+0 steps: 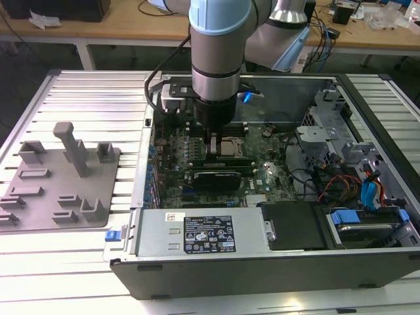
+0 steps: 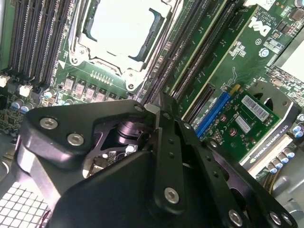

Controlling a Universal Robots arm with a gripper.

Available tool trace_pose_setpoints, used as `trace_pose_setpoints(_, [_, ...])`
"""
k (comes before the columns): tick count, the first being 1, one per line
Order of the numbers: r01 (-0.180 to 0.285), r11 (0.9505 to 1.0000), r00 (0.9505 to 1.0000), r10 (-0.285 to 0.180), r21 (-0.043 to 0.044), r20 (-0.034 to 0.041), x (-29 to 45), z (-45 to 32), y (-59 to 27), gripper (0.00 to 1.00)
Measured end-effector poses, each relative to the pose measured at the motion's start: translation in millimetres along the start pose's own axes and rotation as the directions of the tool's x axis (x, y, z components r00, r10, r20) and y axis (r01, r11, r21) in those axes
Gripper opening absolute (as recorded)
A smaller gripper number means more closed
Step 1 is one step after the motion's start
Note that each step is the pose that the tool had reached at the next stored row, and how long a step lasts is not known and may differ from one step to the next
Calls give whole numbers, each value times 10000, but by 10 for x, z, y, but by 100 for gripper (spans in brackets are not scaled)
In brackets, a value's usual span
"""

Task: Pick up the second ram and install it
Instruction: 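Press down the second ram until it locks into place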

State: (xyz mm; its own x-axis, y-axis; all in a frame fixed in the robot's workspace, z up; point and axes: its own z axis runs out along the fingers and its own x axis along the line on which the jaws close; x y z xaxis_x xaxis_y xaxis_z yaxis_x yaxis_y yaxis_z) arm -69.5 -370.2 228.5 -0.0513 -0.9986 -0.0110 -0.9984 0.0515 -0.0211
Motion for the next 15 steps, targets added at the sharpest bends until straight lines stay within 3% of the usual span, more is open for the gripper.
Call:
trace_pose_setpoints(3, [0, 10000, 10000, 0, 14, 23, -4, -29, -3, 8])
trace_pose_setpoints(6, [0, 10000, 10000, 0, 0, -3, -4, -331, -7, 8])
trace_pose_setpoints(9, [1, 10000, 10000, -1, 0, -8, -6, -498, -11, 8])
trace_pose_setpoints(12, [1, 10000, 10000, -1, 1, -17, -6, -504, -11, 8])
trace_pose_setpoints(15, [0, 10000, 10000, 0, 1, -17, -9, -503, -75, 8])
